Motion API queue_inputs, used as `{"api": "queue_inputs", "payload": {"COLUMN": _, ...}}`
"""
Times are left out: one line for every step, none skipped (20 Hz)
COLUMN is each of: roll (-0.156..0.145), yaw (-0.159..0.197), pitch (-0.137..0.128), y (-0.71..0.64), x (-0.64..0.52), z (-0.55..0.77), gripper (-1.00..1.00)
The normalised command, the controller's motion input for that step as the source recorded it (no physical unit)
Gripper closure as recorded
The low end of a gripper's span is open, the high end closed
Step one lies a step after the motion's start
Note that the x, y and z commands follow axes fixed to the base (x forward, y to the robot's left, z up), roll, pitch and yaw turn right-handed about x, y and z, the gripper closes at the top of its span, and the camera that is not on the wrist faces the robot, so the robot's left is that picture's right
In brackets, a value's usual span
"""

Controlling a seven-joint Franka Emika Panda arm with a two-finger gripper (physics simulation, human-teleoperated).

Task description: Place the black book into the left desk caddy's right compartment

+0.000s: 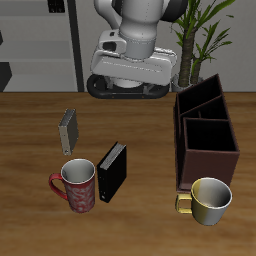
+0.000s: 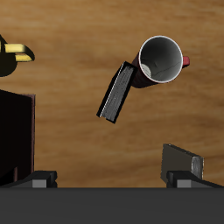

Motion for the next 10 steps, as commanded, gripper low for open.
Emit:
{"api": "queue_inputs", "payload": {"roll": 0.0, "yaw": 0.0, "pitch": 0.0, "y": -0.01, "x": -0.05, "z": 0.01, "gripper": -1.0}}
{"api": "queue_inputs", "payload": {"roll": 0.022, "yaw": -0.008, "pitch": 0.008, "y": -0.04, "x": 0.18, "z": -0.06, "gripper": -1.0}}
{"api": "queue_inputs", "payload": {"roll": 0.058, "yaw": -0.033, "pitch": 0.019, "y": -0.1, "x": 0.22, "z": -0.08, "gripper": -1.0}}
{"api": "queue_inputs", "payload": {"roll": -0.048, "yaw": 0.015, "pitch": -0.042, "y": -0.09, "x": 0.14, "z": 0.0, "gripper": -1.0}}
{"api": "queue_inputs", "payload": {"roll": 0.03, "yaw": 0.02, "pitch": -0.042, "y": -0.04, "x": 0.2, "z": 0.02, "gripper": -1.0}}
{"api": "queue_inputs", "payload": {"roll": 0.046, "yaw": 0.053, "pitch": -0.078, "y": -0.05, "x": 0.16, "z": 0.01, "gripper": -1.0}}
{"api": "queue_inputs", "payload": {"roll": 0.015, "yaw": 0.063, "pitch": -0.093, "y": -0.01, "x": 0.14, "z": 0.01, "gripper": -1.0}}
{"api": "queue_inputs", "payload": {"roll": 0.073, "yaw": 0.057, "pitch": -0.069, "y": 0.04, "x": 0.19, "z": -0.04, "gripper": -1.0}}
{"api": "queue_inputs", "payload": {"roll": 0.006, "yaw": 0.051, "pitch": -0.03, "y": -0.02, "x": 0.16, "z": -0.08, "gripper": -1.0}}
{"api": "queue_inputs", "payload": {"roll": -0.006, "yaw": -0.032, "pitch": 0.034, "y": -0.1, "x": 0.26, "z": -0.15, "gripper": -1.0}}
